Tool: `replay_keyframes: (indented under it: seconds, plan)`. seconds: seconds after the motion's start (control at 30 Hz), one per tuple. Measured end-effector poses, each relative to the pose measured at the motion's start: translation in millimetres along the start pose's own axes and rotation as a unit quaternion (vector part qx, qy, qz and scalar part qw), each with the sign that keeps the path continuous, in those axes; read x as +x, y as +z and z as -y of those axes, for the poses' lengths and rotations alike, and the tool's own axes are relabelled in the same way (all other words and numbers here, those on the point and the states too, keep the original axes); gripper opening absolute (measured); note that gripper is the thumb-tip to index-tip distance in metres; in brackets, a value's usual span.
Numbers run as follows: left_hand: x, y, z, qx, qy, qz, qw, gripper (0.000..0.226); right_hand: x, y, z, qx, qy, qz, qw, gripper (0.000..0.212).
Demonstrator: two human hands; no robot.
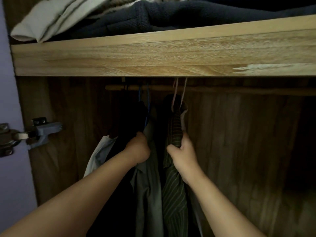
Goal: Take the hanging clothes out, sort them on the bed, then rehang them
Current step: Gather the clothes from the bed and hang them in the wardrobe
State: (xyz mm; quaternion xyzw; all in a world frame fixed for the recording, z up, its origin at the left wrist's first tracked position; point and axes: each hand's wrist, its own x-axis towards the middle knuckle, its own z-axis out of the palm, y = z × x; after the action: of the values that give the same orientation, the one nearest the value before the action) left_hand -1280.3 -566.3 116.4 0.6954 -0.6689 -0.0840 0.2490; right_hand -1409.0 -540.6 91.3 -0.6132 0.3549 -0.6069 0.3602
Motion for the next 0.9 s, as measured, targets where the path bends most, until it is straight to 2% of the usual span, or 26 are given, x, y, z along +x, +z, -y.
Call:
replay_keyframes:
  seconds: [0.1,0.17,0.2,0.27,0.3,0.33,0.37,0.4,0.43,0.47,0.5,0.57,0.7,0.8,0.9]
  plan:
    - [-6.6,1.7,-4.0,0.033,0.012,-0.037,0.999,0.075,-3.7,0.5,1.3,0.013,0.001,0.003,1.0,0.032]
    - [-16.3,2.1,-6.8,0.035,0.012,-0.055,0.998,0.075,-4.9,0.1,2.6,0.013,-0.005,-0.001,1.0,0.033]
    - [-22.2,2.6,-7.9,0.047,0.022,-0.072,0.996,0.072,-5.0,-0.6,2.8,0.012,-0.007,-0.003,1.0,0.031]
    - [-32.7,4.6,-10.9,0.075,0.09,-0.163,0.98,0.056,-5.8,-1.9,2.9,0.017,-0.006,0.001,1.0,0.03]
    - [-35.2,4.9,-13.9,0.059,0.13,-0.214,0.966,0.046,-6.0,-1.6,3.2,0.019,-0.005,0.002,1.0,0.03]
    - [-36.4,4.1,-19.2,0.017,0.153,-0.233,0.96,0.039,-6.2,-0.3,4.1,0.023,-0.007,0.003,1.0,0.031]
    - [-36.2,1.9,-26.3,-0.064,0.151,-0.209,0.964,0.039,-6.1,1.5,4.8,0.028,-0.012,0.004,1.0,0.033]
    - [-34.4,-1.2,-34.5,-0.174,0.123,-0.14,0.967,0.041,-5.8,3.4,4.9,0.033,-0.019,0.008,0.999,0.037]
    - [-31.9,-4.5,-42.5,-0.292,0.084,-0.041,0.952,0.041,-5.5,4.8,4.0,0.035,-0.025,0.011,0.999,0.042]
    - [-29.0,-7.5,-48.4,-0.4,0.048,0.036,0.915,0.039,-5.2,5.5,3.3,0.031,-0.027,0.013,0.999,0.046]
    - [-26.1,-9.5,-52.1,-0.467,0.024,0.074,0.881,0.037,-5.4,5.0,3.6,0.021,-0.026,0.015,0.999,0.049]
    - [-19.8,-9.6,-53.8,-0.52,0.013,0.088,0.849,0.034,-5.7,1.4,4.2,0.003,-0.019,0.02,1.0,0.049]
    - [-17.4,-11.1,-57.5,-0.566,0.034,0.101,0.818,0.034,-4.3,-3.1,4.3,0.003,-0.013,0.042,0.999,0.044]
    - [-16.8,-8.8,-61.1,-0.577,0.048,0.088,0.81,0.037,-1.9,-6.6,4.2,0.027,-0.009,0.051,0.998,0.051]
    - [-15.3,-6.8,-61.6,-0.595,0.055,0.074,0.799,0.034,-1.0,-13.5,7.8,0.079,-0.001,0.067,0.995,0.046]
